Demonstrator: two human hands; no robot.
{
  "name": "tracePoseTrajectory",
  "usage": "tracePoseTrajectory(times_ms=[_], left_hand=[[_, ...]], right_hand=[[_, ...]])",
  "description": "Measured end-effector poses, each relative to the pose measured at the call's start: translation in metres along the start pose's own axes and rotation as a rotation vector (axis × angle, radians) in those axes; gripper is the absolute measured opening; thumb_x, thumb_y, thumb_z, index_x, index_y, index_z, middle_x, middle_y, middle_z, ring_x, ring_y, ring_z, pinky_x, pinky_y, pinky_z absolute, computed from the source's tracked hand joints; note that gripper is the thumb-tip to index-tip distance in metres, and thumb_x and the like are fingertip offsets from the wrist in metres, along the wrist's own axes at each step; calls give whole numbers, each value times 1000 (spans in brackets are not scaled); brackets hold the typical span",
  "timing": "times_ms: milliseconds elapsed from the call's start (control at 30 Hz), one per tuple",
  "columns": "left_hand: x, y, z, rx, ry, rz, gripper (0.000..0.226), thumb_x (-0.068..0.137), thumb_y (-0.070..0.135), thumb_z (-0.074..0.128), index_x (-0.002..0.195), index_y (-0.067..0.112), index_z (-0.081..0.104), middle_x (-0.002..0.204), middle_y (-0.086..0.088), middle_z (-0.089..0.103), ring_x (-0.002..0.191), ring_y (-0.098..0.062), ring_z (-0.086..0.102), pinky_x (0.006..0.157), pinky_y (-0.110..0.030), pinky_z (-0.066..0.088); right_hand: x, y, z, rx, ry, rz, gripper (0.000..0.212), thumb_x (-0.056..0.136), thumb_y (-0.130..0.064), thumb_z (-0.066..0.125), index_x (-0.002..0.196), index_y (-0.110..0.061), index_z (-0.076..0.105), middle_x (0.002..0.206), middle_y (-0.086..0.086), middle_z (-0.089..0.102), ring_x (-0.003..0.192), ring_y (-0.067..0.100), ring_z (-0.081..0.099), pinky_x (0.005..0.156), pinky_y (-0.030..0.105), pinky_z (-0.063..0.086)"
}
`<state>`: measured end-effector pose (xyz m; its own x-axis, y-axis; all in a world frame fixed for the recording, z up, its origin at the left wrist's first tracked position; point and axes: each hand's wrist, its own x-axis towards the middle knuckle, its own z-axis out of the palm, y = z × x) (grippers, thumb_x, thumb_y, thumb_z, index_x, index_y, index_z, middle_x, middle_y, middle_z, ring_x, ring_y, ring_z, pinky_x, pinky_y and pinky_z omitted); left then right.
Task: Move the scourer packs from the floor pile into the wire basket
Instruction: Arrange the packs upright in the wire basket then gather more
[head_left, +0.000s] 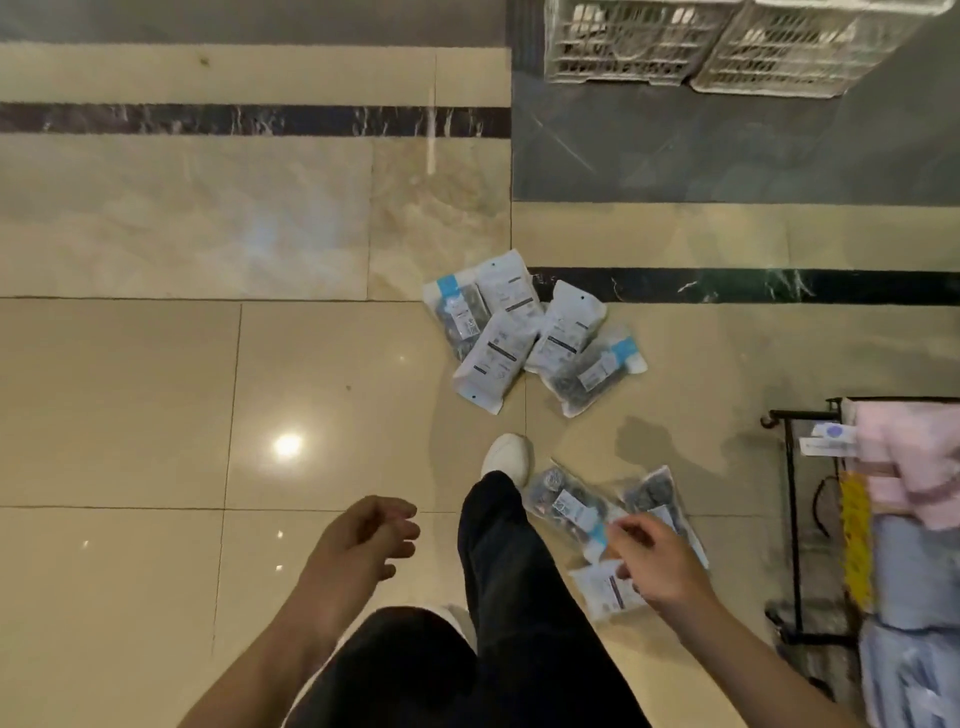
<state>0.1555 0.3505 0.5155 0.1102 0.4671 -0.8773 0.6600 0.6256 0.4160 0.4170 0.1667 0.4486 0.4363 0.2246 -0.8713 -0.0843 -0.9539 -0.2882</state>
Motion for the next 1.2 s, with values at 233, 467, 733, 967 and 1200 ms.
tracePoseTrajectory(times_ms=[233,467,733,967,1200], left_hand=[[177,49,-9,99,-63,-22,15,96,23,66,105,31,75,97,5,79,94,-15,75,95,-39,57],[461,-6,43,108,-34,-90,56,101,41,64,150,18,50,141,-2,60,121,-21,60,107,-41,49],[656,-33,115,5,169,-57,88,89,50,75,156,7,37,136,-8,60,113,-25,59,91,-35,47],[719,-13,133,-279,147,-22,80,67,58,94,119,2,70,110,-16,77,95,-36,77,79,-54,65],[711,-1,148,-398,126,-60,47,82,22,90,121,7,69,111,-9,80,86,-23,78,70,-35,66]], right_hand=[[136,-54,35,-133,-43,108,21,95,-48,71,105,-30,68,108,-10,73,99,16,70,88,35,55],[397,-95,167,149,-88,138,90,78,-62,83,151,-23,47,143,4,58,126,29,62,109,52,52],[559,-87,250,605,6,119,116,58,-44,101,156,-26,41,143,-3,64,128,21,61,106,40,47],[585,-84,254,863,33,138,59,80,-15,90,133,-11,64,115,8,78,86,17,76,53,23,61],[577,-85,244,865,-47,92,74,59,-24,97,127,-10,71,110,13,82,95,32,81,79,48,67]])
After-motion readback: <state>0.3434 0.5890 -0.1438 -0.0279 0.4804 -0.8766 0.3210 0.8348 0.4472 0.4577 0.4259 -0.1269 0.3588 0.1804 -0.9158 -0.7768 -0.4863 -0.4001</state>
